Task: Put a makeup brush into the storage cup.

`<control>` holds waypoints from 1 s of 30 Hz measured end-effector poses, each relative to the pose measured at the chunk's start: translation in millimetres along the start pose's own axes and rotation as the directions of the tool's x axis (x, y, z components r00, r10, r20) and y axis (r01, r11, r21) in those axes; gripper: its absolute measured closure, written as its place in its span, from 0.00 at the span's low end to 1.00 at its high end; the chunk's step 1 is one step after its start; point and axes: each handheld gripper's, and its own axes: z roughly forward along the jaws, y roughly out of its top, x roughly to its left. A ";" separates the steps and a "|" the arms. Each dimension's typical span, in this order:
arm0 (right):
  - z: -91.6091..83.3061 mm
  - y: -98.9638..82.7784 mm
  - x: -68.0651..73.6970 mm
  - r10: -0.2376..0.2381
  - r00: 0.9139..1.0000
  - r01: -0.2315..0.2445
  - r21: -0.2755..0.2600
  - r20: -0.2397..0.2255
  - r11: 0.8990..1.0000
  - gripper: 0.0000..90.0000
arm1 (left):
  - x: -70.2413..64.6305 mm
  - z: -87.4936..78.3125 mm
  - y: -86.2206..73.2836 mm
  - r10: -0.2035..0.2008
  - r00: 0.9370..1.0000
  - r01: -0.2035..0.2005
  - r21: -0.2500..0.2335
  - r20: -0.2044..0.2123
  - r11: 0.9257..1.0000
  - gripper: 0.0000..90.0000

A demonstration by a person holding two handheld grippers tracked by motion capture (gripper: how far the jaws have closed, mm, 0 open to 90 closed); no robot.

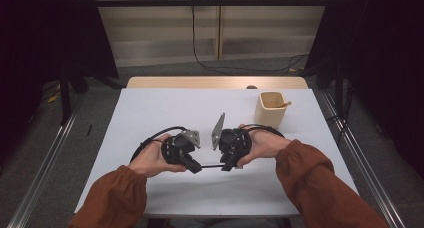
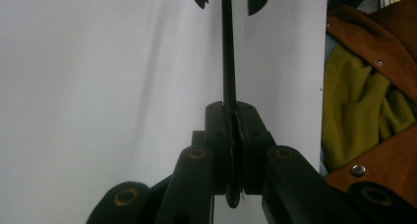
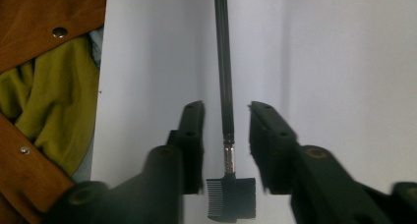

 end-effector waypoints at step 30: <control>-11.4 -26.7 1.1 0.108 0.990 -0.086 -0.221 0.087 0.971 0.09 | 0.4 -9.5 -20.8 -0.042 0.999 0.040 -0.058 -0.033 0.998 0.95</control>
